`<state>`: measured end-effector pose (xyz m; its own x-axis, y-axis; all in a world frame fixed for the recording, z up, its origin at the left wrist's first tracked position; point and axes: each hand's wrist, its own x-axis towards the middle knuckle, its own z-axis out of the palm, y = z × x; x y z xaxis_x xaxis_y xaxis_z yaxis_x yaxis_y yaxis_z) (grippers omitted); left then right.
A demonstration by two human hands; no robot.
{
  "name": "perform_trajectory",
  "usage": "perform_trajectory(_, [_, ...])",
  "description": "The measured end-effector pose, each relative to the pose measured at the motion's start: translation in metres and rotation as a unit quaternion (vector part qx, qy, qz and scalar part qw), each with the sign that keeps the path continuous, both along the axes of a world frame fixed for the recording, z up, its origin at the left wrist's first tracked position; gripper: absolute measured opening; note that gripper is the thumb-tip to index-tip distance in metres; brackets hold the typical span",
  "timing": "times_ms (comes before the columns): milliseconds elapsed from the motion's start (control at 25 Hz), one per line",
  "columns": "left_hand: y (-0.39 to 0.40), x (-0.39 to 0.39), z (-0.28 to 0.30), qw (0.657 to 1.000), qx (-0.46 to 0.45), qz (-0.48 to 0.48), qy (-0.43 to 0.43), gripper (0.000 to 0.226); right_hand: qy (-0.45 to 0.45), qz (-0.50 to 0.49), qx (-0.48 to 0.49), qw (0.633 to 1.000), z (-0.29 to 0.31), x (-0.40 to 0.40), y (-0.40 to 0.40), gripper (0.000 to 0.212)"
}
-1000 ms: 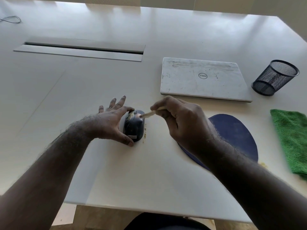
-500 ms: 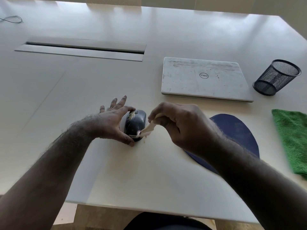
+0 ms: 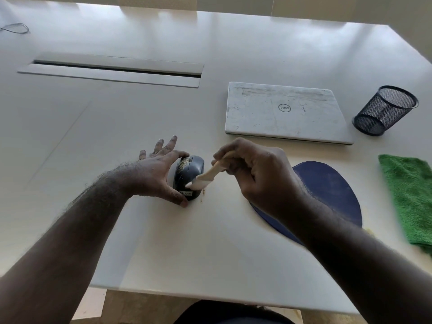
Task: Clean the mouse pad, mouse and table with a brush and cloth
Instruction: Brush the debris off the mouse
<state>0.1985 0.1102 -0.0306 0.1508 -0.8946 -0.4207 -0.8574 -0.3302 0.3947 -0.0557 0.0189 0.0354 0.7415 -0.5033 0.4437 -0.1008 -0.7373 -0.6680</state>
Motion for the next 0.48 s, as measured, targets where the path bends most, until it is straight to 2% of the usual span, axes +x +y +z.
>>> perform_trajectory(200, [-0.001,0.000,0.002,1.000,0.011,0.000,0.004,0.131,-0.044,-0.108,-0.016,0.993,-0.007,0.017,-0.012,0.014])
perform_trajectory(400, [0.000,-0.003,0.004,1.000,0.010,0.004,0.002,0.127,0.003,-0.089,-0.022,0.996,-0.008,0.024,-0.011,0.017])
perform_trajectory(480, [0.000,-0.003,0.004,1.000,0.009,0.004,0.001,0.126,-0.005,-0.100,-0.016,0.995,-0.004,0.023,-0.015,0.021])
